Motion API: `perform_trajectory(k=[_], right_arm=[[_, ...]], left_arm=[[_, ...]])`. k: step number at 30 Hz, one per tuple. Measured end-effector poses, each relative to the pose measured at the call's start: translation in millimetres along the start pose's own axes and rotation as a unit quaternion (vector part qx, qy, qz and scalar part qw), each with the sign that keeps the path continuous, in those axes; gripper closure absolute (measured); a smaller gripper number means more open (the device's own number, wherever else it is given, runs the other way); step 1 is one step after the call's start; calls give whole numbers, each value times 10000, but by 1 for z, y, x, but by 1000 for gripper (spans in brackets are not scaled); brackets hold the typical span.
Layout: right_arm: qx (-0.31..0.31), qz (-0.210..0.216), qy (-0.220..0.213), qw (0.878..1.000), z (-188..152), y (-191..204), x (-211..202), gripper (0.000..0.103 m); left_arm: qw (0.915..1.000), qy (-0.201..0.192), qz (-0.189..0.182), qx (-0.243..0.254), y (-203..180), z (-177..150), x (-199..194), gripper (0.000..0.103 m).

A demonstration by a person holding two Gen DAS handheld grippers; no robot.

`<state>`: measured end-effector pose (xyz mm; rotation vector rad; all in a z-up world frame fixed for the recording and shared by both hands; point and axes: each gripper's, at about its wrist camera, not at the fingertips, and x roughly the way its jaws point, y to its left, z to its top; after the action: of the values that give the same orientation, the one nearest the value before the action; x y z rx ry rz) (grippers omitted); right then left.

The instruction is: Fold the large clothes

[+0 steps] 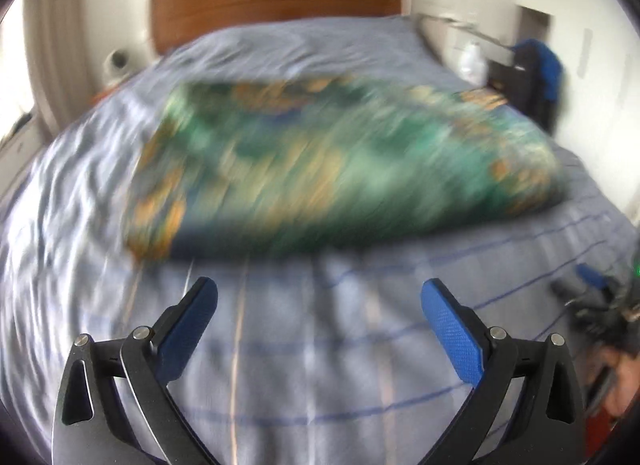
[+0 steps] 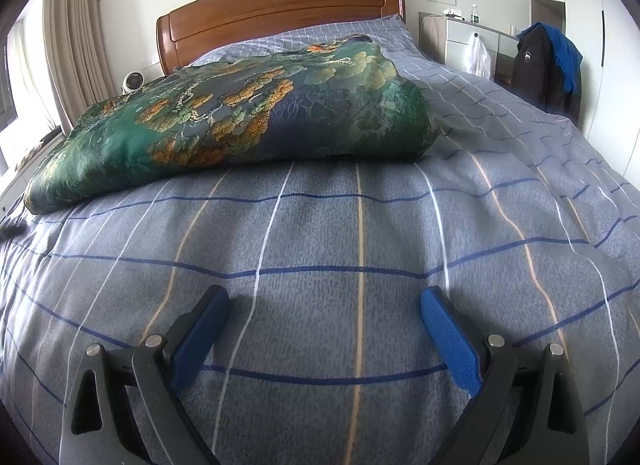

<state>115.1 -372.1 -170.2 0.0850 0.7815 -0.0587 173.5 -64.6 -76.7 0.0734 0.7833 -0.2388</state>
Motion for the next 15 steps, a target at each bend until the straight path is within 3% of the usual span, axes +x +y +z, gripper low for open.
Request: perform_trajectory(k=[4, 8, 10, 15], right_arm=[[-28, -19, 16, 10000, 0, 1, 1, 6], [-5, 23, 9, 10000, 0, -1, 0, 6], [-5, 28, 12, 10000, 0, -1, 0, 6], [7, 73, 25, 10000, 0, -1, 0, 4]], left_arm=[[9990, 253, -343, 147, -15, 61, 35, 1], [9943, 923, 195, 496, -24, 107, 119, 1], [9922, 1162, 415, 196, -12, 131, 163, 0], [9888, 1217, 728, -469, 16, 185, 220, 0]])
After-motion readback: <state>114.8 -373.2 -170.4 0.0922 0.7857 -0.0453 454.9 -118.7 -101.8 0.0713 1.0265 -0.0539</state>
